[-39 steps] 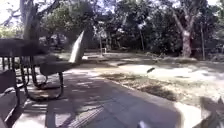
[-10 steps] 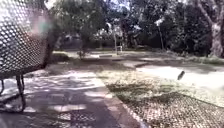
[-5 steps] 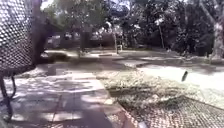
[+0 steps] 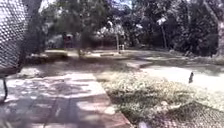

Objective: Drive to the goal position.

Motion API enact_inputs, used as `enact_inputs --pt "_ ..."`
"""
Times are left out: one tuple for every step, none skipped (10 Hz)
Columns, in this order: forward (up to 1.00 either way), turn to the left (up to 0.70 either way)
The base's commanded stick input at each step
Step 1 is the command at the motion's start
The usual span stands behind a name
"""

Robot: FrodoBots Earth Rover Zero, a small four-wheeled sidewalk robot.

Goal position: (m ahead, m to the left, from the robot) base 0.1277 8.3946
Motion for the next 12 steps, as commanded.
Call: enact_inputs --pt "0.50 0.00" --pt "0.50 0.00" --pt "0.50 0.00" --pt "0.50 0.00" --pt "0.50 0.01" --pt "0.50 0.37" --pt "0.50 0.50" --pt "0.50 0.50" --pt "0.50 0.50" --pt "0.50 0.50" --pt "0.50 0.50" --pt "0.50 0.50"
